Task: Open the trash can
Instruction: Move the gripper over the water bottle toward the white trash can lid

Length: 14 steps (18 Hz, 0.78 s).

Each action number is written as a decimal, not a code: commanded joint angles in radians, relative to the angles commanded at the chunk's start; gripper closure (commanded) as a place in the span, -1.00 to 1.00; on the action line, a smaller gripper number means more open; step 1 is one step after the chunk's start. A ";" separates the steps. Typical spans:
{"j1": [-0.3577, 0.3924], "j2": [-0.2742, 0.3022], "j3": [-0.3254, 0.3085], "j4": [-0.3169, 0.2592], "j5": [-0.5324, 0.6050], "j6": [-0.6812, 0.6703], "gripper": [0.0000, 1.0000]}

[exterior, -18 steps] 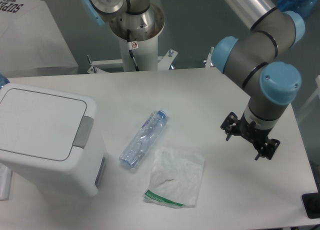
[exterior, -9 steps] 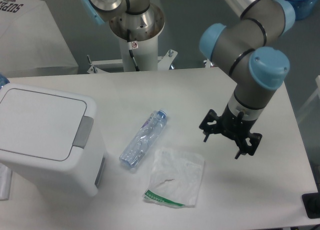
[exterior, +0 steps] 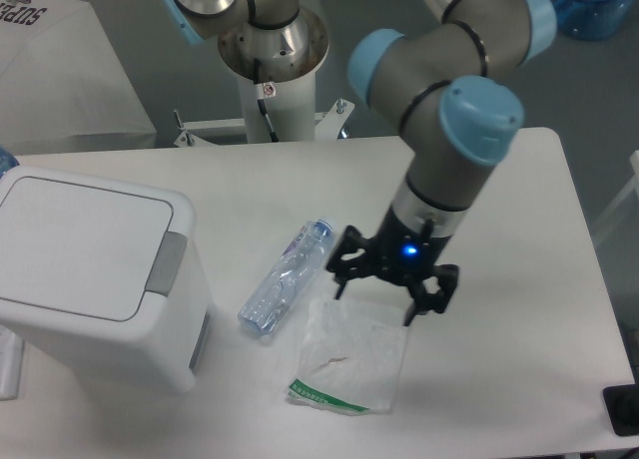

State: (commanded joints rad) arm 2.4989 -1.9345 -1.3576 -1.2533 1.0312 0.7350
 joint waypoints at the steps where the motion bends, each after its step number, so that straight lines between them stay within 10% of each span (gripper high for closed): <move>1: -0.002 0.014 0.000 0.002 -0.025 -0.035 -1.00; 14: -0.133 0.109 -0.040 0.077 -0.083 -0.203 -1.00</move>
State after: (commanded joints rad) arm 2.3654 -1.8255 -1.3974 -1.1766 0.9480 0.5323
